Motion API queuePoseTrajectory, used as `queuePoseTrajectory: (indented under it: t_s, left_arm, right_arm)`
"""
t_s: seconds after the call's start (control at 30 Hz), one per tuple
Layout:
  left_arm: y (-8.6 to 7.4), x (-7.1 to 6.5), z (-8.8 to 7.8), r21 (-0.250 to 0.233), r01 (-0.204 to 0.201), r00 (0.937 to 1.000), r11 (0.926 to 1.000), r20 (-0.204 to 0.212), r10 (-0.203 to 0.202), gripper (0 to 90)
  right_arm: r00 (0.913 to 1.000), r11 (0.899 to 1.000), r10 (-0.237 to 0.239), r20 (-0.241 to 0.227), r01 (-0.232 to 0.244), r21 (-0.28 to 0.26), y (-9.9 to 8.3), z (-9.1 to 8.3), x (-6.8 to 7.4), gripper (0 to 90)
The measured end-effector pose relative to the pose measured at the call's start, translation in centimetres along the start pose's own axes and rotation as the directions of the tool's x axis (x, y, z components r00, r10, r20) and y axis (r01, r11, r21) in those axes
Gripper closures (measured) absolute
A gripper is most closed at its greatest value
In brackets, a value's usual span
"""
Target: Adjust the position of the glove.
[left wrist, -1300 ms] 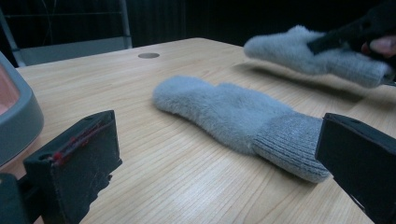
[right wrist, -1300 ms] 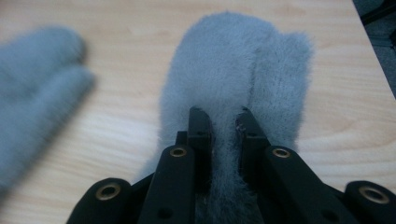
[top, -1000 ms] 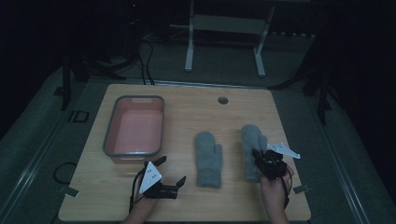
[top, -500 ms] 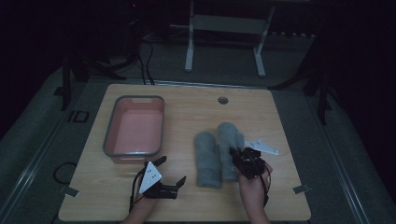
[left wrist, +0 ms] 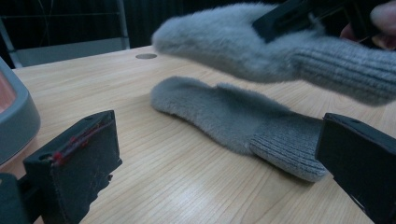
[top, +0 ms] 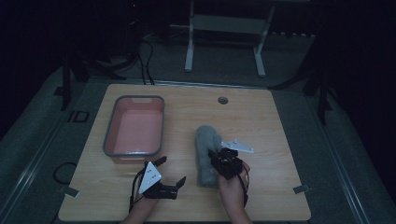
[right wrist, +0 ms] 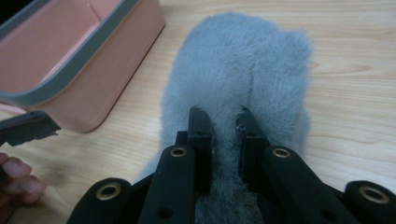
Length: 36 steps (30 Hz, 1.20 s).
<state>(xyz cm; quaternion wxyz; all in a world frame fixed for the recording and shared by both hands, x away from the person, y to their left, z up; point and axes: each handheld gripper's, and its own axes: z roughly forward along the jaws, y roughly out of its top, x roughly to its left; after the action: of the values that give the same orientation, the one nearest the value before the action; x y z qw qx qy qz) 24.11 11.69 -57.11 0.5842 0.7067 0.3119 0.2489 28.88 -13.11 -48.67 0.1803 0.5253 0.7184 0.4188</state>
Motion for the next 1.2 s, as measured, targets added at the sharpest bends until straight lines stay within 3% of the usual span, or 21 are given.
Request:
queuePoseTrajectory:
  t_s: [0.23,0.47,0.53,0.73,0.77,0.83,0.93,1.03,1.1,1.13,1.17,1.2]
  left_arm:
    - [0.0,0.0,0.0,0.001,0.003,1.0000,1.0000,-0.002,-0.003,0.2]
    - [0.0,0.0,0.0,0.003,0.000,0.9999,1.0000,-0.011,0.000,0.2]
    - [0.0,0.0,0.0,0.003,0.000,0.9999,1.0000,-0.011,0.000,0.2]
    - [0.0,-0.2,0.1,0.010,-0.007,0.9996,0.9999,-0.027,0.007,0.2]
    - [0.1,-0.1,0.1,0.011,-0.003,0.9996,0.9999,-0.030,0.004,0.2]
    - [0.1,-0.1,0.1,0.014,0.000,0.9979,0.9999,-0.065,0.001,0.2]
    - [0.1,0.0,0.1,0.011,0.009,0.9973,0.9999,-0.073,-0.008,0.2]
    - [0.0,0.0,0.0,0.019,0.001,0.9960,0.9998,-0.090,0.001,0.2]
    - [0.1,0.1,0.0,0.019,0.005,0.9955,0.9998,-0.095,-0.003,0.2]
    - [0.1,0.1,0.1,0.030,0.002,0.9938,0.9995,-0.112,0.001,0.2]
    - [0.1,0.1,0.1,0.040,0.003,0.9912,0.9992,-0.132,0.002,0.2]
    - [0.2,0.2,0.2,0.066,0.004,0.9840,0.9978,-0.178,0.007,0.2]
  right_arm:
    - [0.9993,0.998,-0.004,0.037,0.002,0.055,-1.6,2.5,-0.1,79.2]
    - [0.9995,0.997,0.023,0.022,-0.025,0.077,-2.5,3.7,-0.3,75.5]
    - [0.9994,0.996,0.031,0.014,-0.032,0.080,-2.7,3.9,-0.4,70.8]
    - [0.9984,0.997,0.050,-0.026,-0.048,0.067,-2.0,3.0,-0.7,60.2]
    - [0.9979,0.998,0.029,-0.058,-0.025,0.056,-1.6,2.5,-1.0,52.7]
    - [0.9973,0.999,0.020,-0.070,-0.017,0.048,-1.5,2.3,-1.3,50.7]
    - [0.9950,0.998,-0.045,-0.089,0.050,0.046,-1.2,1.8,-2.5,42.4]
    - [0.9926,0.997,-0.057,-0.108,0.061,0.039,-0.9,1.0,-3.8,42.5]
    - [0.9912,0.998,-0.038,-0.127,0.043,0.036,-0.7,0.5,-4.6,32.6]
    - [0.9912,0.998,-0.041,-0.125,0.046,0.039,-0.6,0.3,-4.8,26.8]
    - [0.9912,0.998,-0.041,-0.125,0.046,0.039,-0.6,0.3,-4.8,26.8]
    - [0.9894,0.998,-0.052,-0.136,0.057,0.034,-0.6,0.2,-5.1,20.4]
